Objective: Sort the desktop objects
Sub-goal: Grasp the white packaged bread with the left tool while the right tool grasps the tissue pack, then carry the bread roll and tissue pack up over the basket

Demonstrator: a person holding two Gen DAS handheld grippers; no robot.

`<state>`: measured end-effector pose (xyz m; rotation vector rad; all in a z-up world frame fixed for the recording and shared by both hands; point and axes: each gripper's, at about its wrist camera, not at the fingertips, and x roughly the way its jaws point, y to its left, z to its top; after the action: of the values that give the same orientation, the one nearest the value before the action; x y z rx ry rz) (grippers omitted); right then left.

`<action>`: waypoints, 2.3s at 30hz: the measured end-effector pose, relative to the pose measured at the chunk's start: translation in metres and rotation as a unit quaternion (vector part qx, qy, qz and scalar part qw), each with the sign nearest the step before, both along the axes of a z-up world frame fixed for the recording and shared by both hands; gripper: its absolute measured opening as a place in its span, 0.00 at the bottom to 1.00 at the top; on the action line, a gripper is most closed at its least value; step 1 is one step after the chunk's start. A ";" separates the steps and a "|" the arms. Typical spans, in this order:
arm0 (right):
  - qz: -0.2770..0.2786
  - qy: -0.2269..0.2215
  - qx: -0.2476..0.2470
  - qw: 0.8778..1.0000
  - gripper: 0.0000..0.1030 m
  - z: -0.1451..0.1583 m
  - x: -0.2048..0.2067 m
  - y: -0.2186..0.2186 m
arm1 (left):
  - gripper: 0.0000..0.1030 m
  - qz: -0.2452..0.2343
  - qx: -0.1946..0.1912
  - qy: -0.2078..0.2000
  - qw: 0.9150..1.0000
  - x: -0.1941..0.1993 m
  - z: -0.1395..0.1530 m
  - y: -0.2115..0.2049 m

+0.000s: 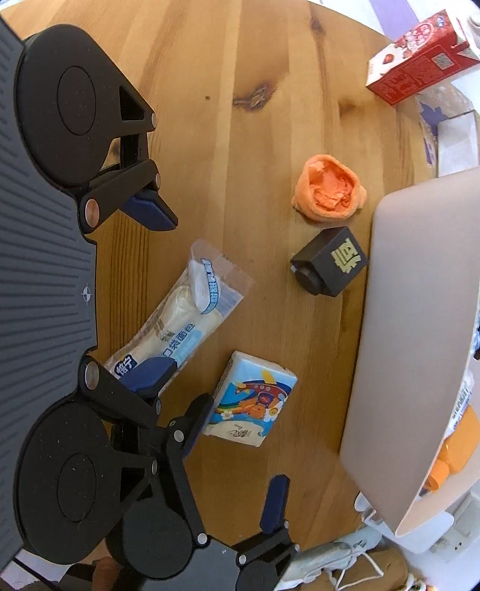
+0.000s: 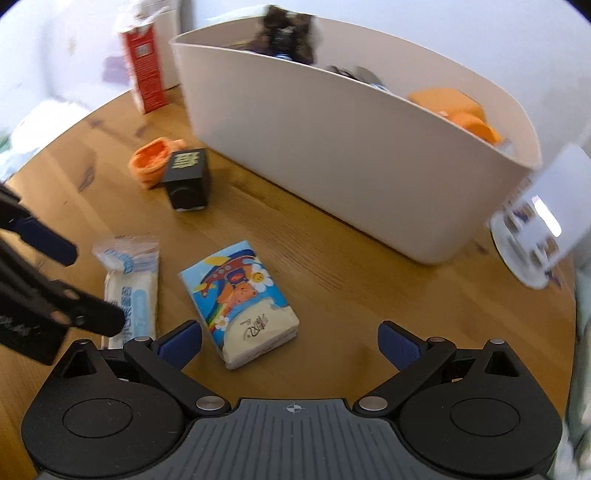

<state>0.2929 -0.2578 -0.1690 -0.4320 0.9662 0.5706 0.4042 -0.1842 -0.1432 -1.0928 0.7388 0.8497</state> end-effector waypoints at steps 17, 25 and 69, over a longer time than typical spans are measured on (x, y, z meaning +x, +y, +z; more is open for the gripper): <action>0.068 -0.017 0.014 0.997 0.88 -0.005 0.005 0.002 | 0.76 0.067 -0.038 -0.004 0.997 0.019 -0.007 0.008; 0.073 -0.015 0.033 0.997 0.51 0.000 0.005 -0.002 | 0.46 0.064 -0.011 0.017 0.998 0.025 0.002 0.006; -0.055 -0.125 0.143 0.980 0.42 0.115 -0.009 -0.055 | 0.25 0.142 0.085 -0.062 0.984 -0.065 0.043 -0.007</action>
<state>0.2837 -0.3132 -0.0537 -0.1849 0.6503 0.5310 0.3397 -0.1913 -0.1000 -1.1013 0.4023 1.0564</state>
